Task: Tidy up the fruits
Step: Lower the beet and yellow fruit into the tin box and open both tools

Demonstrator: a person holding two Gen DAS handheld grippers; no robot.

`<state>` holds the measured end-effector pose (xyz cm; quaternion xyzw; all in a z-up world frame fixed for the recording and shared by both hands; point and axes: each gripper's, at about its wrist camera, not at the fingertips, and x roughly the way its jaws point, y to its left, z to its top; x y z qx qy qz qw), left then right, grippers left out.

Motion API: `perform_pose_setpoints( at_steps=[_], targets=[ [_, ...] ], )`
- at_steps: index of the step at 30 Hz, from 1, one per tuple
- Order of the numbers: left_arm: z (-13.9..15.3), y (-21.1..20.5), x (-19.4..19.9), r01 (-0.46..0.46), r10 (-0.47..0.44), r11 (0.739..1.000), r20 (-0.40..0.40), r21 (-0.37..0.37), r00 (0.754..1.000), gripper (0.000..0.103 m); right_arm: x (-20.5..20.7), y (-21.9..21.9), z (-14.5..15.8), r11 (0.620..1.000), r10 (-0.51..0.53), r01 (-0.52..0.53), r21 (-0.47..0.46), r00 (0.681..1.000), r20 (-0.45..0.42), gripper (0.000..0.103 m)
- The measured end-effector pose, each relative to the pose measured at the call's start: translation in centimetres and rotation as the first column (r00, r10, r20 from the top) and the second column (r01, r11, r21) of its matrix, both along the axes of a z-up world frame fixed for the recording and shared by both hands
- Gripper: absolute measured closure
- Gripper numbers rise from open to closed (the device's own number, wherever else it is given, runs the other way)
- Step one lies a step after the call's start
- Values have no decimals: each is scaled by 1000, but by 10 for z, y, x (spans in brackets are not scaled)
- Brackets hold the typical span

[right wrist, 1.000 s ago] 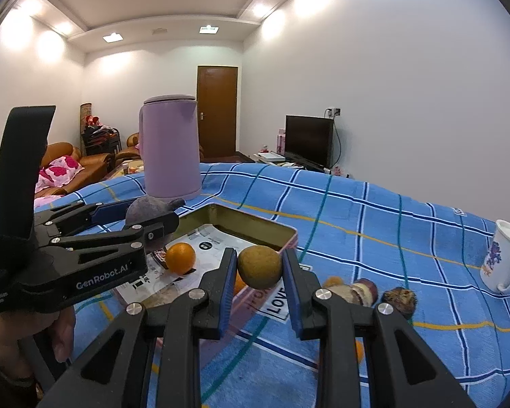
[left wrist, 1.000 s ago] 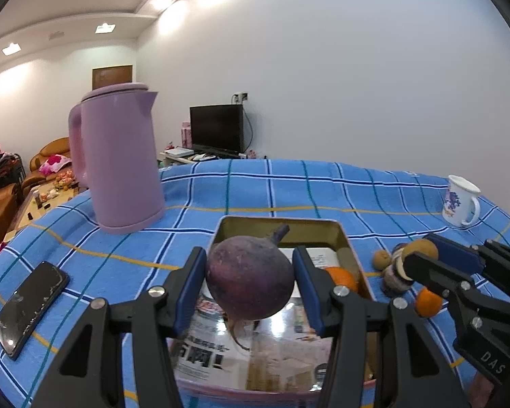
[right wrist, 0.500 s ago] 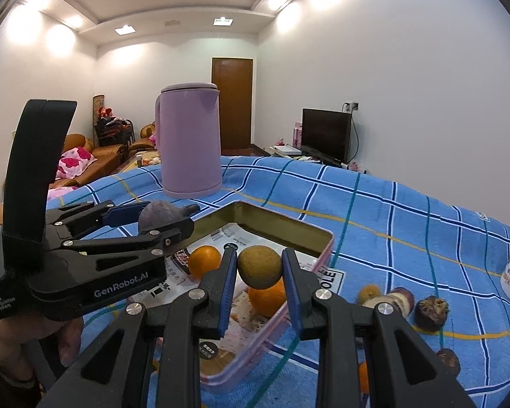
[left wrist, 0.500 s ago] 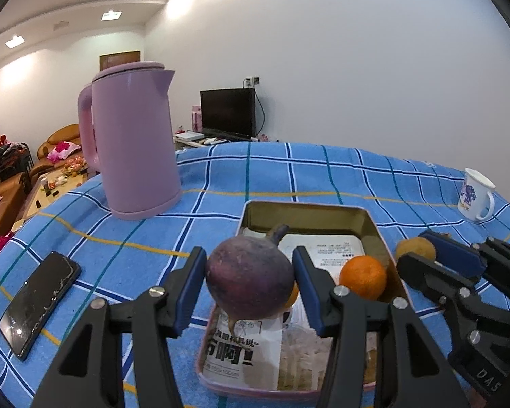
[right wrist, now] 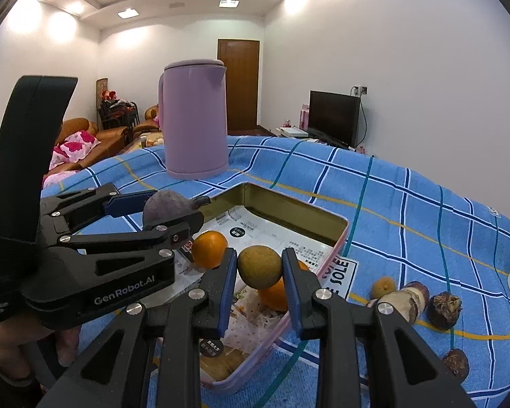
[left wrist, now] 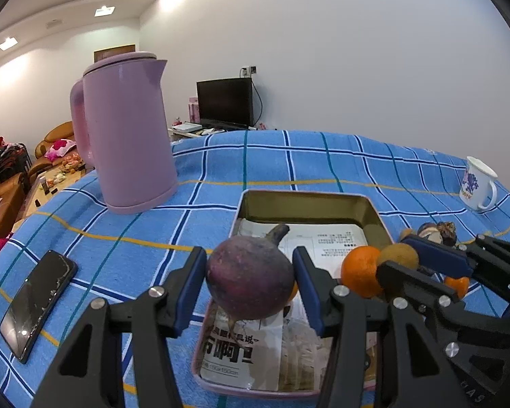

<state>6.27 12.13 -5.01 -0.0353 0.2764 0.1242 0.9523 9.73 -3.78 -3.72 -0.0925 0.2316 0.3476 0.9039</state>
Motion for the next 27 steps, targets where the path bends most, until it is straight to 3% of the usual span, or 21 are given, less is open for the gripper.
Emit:
perform_pose_setpoints(
  at_steps=[17, 22, 27],
  targets=[
    [-4, -5, 7, -2, 3, 1000, -41, 21, 999, 46, 7, 9, -6, 999, 19, -22, -49, 999, -50, 74],
    [-3, -4, 4, -29, 30, 999, -32, 32, 999, 35, 11, 7, -7, 999, 4, -7, -41, 997, -74, 69],
    [-1, 3, -3, -72, 72, 997, 2, 16, 997, 17, 14, -3, -6, 1000, -21, 21, 1, 996, -87, 50]
  ],
)
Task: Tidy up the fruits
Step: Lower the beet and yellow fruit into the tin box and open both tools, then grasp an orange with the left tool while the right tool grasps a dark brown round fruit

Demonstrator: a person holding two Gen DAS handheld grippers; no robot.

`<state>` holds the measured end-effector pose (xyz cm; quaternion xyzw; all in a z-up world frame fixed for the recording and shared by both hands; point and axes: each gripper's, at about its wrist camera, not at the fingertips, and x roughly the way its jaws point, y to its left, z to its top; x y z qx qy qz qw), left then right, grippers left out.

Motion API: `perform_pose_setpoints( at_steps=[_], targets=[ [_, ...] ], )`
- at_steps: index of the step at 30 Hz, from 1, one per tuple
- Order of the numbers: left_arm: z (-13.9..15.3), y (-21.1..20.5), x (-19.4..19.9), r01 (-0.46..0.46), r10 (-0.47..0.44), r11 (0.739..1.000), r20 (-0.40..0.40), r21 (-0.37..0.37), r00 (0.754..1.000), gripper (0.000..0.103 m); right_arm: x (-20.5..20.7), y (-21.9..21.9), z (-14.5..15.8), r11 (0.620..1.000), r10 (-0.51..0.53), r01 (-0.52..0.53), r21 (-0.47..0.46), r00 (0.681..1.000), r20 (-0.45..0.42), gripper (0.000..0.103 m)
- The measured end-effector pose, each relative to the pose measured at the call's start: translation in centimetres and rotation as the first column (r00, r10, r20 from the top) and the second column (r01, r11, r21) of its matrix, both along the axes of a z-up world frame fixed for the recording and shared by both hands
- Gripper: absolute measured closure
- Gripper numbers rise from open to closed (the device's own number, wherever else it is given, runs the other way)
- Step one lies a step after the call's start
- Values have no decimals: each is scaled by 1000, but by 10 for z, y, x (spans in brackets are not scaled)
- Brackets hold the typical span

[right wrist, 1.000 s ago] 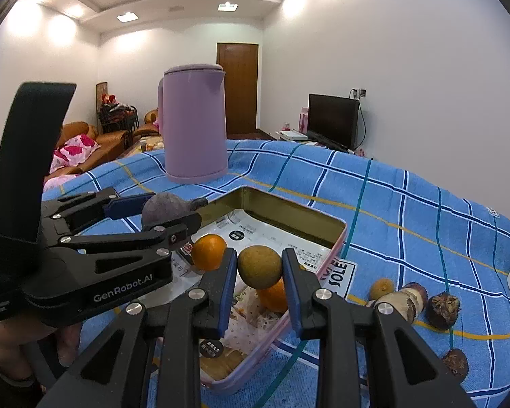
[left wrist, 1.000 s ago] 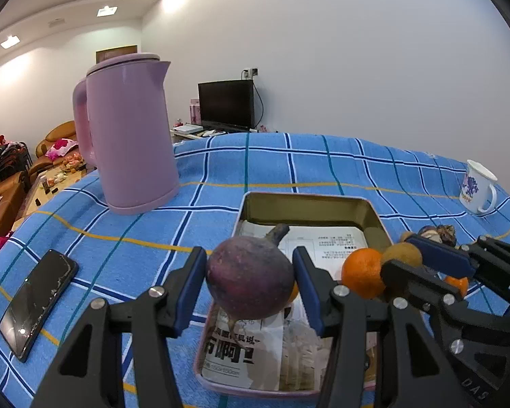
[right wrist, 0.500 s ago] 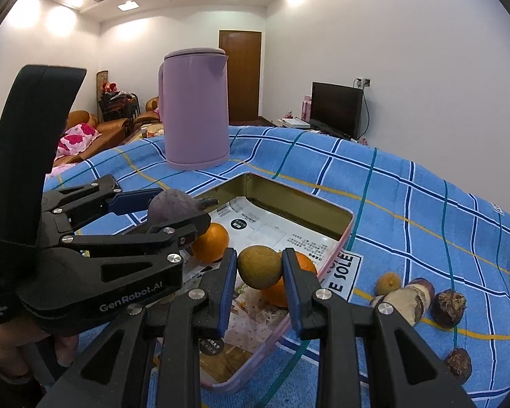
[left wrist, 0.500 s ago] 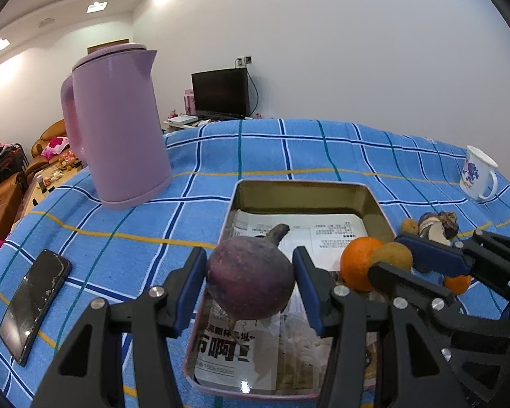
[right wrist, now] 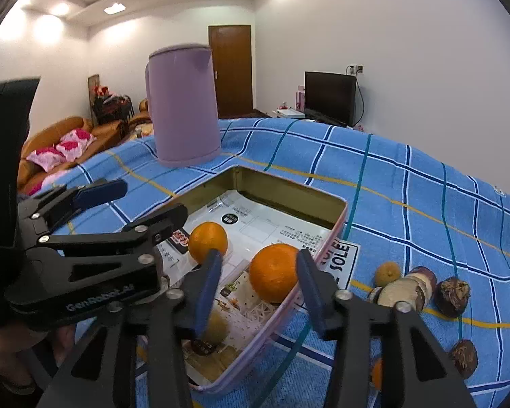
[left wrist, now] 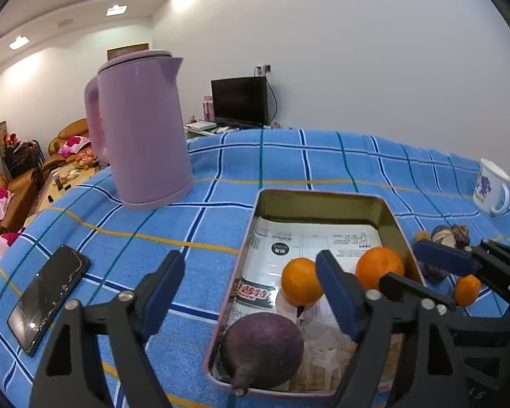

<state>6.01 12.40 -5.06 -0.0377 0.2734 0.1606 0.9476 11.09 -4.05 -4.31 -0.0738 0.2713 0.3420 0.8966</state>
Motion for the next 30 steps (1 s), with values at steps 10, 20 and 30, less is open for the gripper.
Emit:
perform_pose_setpoints(
  at_steps=[10, 20, 30],
  targets=[
    [21, -40, -11, 93, -92, 996, 93, -6, 991, 10, -13, -74, 22, 988, -145, 140, 61, 985, 94, 48],
    [18, -124, 5, 292, -292, 956, 50, 3, 955, 8, 15, -174, -1, 912, -410, 411, 11, 911, -40, 42],
    [-4, -166, 33, 390, -394, 919, -88, -54, 915, 15, 36, -175, -19, 925, -376, 379, -18, 912, -162, 42]
  ],
)
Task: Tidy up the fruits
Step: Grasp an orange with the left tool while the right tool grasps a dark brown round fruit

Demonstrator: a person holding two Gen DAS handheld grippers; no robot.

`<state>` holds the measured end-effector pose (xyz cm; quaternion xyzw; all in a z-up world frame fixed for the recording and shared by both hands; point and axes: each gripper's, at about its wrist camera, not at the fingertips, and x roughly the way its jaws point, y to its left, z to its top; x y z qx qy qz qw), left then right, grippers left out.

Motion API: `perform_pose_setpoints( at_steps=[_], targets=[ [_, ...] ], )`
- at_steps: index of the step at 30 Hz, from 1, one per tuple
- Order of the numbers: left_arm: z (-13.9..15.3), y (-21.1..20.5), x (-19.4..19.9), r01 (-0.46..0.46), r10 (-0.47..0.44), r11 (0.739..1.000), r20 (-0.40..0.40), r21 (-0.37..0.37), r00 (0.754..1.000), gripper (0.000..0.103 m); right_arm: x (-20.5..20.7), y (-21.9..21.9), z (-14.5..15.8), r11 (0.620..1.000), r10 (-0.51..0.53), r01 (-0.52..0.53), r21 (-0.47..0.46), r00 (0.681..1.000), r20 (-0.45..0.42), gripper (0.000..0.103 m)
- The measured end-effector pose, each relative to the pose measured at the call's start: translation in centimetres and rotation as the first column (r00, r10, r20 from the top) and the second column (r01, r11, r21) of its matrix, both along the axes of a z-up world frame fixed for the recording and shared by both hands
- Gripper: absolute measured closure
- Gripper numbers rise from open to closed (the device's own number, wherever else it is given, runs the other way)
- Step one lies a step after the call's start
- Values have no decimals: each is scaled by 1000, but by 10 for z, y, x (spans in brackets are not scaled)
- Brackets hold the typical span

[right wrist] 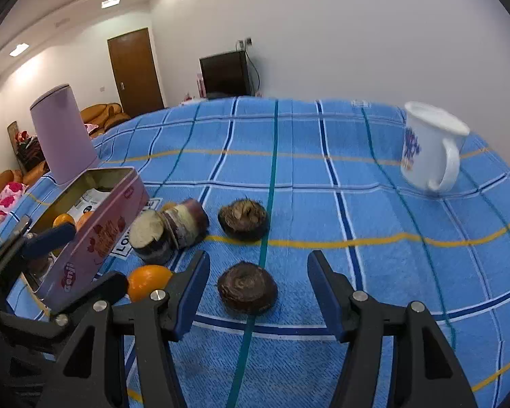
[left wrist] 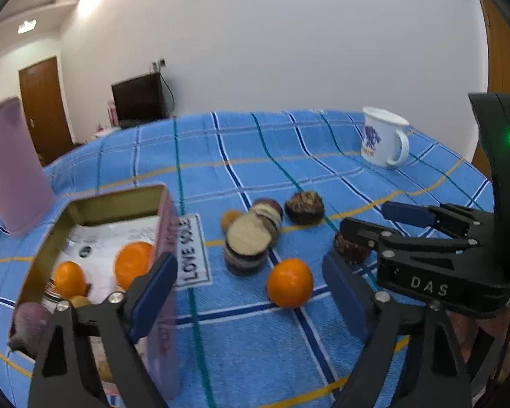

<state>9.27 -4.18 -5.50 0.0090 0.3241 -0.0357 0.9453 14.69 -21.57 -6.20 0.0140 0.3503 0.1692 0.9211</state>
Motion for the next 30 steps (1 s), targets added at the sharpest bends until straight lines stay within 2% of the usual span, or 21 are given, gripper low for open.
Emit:
perform_pose_setpoints(
  at_steps=[4, 6, 9, 11, 14, 16, 18, 23, 30],
  targets=[
    [-2, 1, 2, 5, -6, 1000, -15, -22, 1000, 17, 10, 1, -10, 1000, 26, -25, 12, 997, -71, 43],
    [-4, 3, 3, 8, -9, 999, -30, -34, 1000, 17, 13, 6, -14, 999, 44, -44, 0, 994, -98, 55],
    [-5, 3, 3, 21, -23, 999, -42, -40, 999, 19, 17, 13, -19, 997, 68, -71, -15, 990, -127, 60],
    [-6, 0, 6, 40, -42, 998, -55, -40, 998, 22, 15, 10, -18, 998, 68, -68, -2, 991, -117, 60],
    [-10, -5, 11, 68, -71, 997, -92, -36, 993, 37, 11, 5, -13, 999, 33, -33, 0, 996, -86, 60],
    [-13, -10, 15, 84, -87, 996, -111, -28, 990, 40, 8, 2, -11, 1000, 11, -11, 5, 998, -67, 60],
    [-16, -14, 18, 107, -110, 994, -137, -26, 984, 49, 9, -1, -10, 1000, 2, -1, 14, 998, -67, 60],
    [-25, -17, 29, 128, -137, 990, -193, -62, 972, 65, 8, -2, -9, 1000, 3, -2, 13, 998, -58, 60],
    [-19, -13, 22, 120, -130, 990, -145, -74, 981, 66, 2, -2, -5, 1000, 16, -16, 26, 999, -28, 60]
  ],
)
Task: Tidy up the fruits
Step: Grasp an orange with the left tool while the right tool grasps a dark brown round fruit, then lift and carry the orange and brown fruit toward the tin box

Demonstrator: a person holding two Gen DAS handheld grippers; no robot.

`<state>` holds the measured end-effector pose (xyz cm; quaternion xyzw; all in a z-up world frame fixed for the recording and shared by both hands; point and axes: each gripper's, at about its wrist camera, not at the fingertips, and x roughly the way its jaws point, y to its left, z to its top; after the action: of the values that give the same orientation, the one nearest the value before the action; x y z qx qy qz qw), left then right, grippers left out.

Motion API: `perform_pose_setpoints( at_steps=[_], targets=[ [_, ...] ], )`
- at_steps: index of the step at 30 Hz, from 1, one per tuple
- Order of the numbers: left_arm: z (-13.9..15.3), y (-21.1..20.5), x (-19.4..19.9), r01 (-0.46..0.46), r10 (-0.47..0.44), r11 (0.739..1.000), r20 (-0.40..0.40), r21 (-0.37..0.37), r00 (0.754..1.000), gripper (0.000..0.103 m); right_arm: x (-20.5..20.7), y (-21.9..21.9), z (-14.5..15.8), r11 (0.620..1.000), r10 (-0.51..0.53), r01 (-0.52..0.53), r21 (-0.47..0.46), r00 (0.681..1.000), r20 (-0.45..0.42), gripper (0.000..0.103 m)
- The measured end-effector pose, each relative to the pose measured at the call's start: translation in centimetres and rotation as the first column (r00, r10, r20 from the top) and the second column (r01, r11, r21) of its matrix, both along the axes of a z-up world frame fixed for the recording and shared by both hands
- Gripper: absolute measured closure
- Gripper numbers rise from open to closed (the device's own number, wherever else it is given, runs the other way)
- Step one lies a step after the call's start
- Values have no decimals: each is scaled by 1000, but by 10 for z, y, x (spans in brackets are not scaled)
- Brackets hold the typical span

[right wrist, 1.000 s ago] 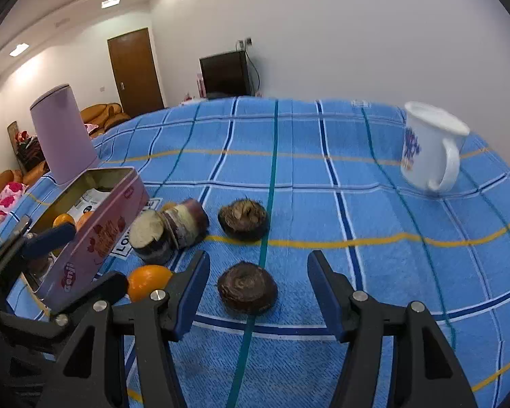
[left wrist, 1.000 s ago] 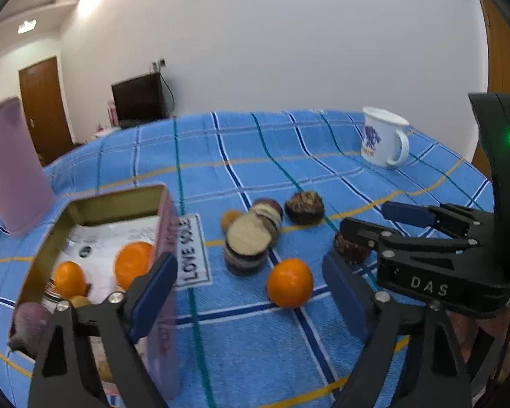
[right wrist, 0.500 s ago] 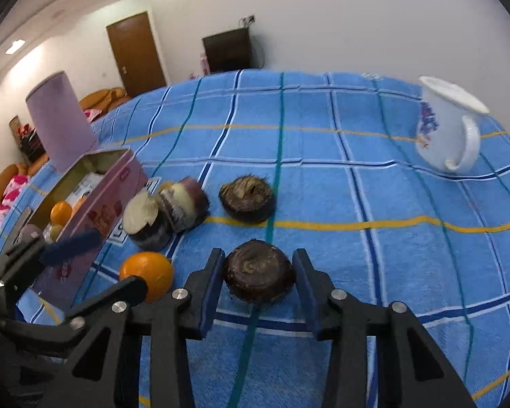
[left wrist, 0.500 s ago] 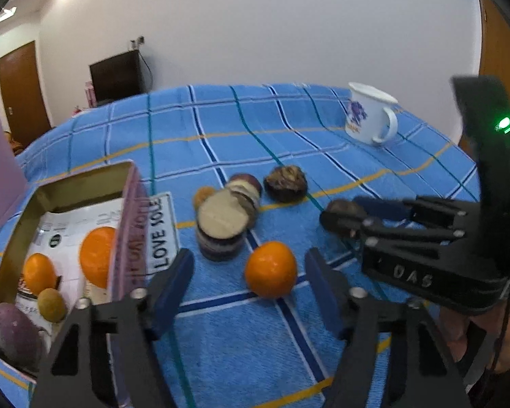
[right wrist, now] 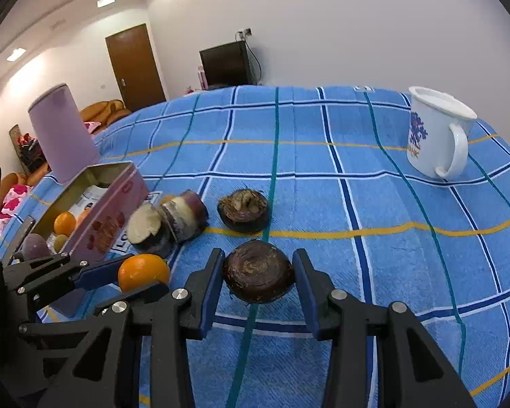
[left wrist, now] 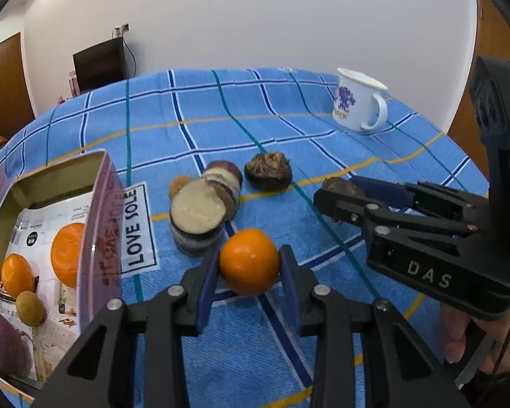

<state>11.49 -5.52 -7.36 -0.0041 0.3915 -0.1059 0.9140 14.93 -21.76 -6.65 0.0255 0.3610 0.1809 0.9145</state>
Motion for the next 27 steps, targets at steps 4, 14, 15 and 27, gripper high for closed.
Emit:
perform_pose_setpoints(
  at_steps=[4, 14, 15, 27],
  targets=[
    [4, 5, -5, -21, 21, 1000, 31, -12, 999, 66, -3, 0, 2, 1000, 6, -6, 1, 1000, 16, 60],
    [12, 12, -15, -64, 66, 998, 103, -19, 992, 66, -9, 0, 7, 999, 35, -36, 23, 998, 53, 60],
    [13, 12, -16, -65, 67, 998, 114, -15, 991, 66, -10, 0, 8, 999, 36, -38, 28, 998, 61, 60],
    [20, 11, -26, -81, 80, 997, 180, 2, 980, 66, -22, -2, 16, 998, 45, -52, 45, 990, 132, 60]
  ],
)
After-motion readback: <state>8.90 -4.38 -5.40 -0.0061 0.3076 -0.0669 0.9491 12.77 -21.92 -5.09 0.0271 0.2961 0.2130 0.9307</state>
